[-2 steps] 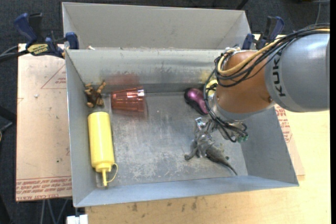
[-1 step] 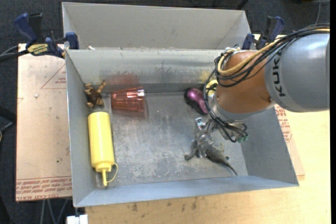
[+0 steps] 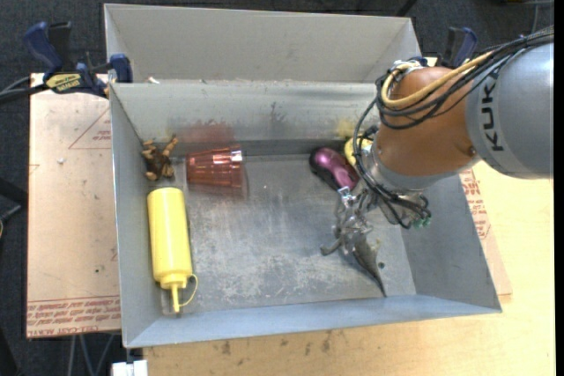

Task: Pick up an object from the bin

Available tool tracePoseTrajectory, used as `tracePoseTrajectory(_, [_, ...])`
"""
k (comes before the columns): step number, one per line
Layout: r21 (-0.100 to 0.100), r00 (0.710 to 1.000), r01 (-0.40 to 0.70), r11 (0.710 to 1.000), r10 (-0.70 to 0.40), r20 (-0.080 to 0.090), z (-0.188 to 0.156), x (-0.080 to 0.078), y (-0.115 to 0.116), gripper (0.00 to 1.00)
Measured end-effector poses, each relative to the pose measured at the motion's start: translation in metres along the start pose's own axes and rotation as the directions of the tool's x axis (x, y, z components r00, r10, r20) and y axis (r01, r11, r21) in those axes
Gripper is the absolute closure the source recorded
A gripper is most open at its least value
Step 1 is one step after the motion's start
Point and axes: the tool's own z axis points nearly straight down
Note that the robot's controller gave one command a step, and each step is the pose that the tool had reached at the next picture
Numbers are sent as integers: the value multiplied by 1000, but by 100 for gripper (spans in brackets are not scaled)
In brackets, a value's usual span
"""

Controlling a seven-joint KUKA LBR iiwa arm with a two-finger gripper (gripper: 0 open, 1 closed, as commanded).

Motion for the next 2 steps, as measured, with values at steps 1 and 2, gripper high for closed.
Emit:
tracePoseTrajectory(1, [2,1000,-6,1000,6,2,-61,1,2,100])
tracePoseTrajectory(2, [6,1000,5,1000,-5,12,-95,-2,3,100])
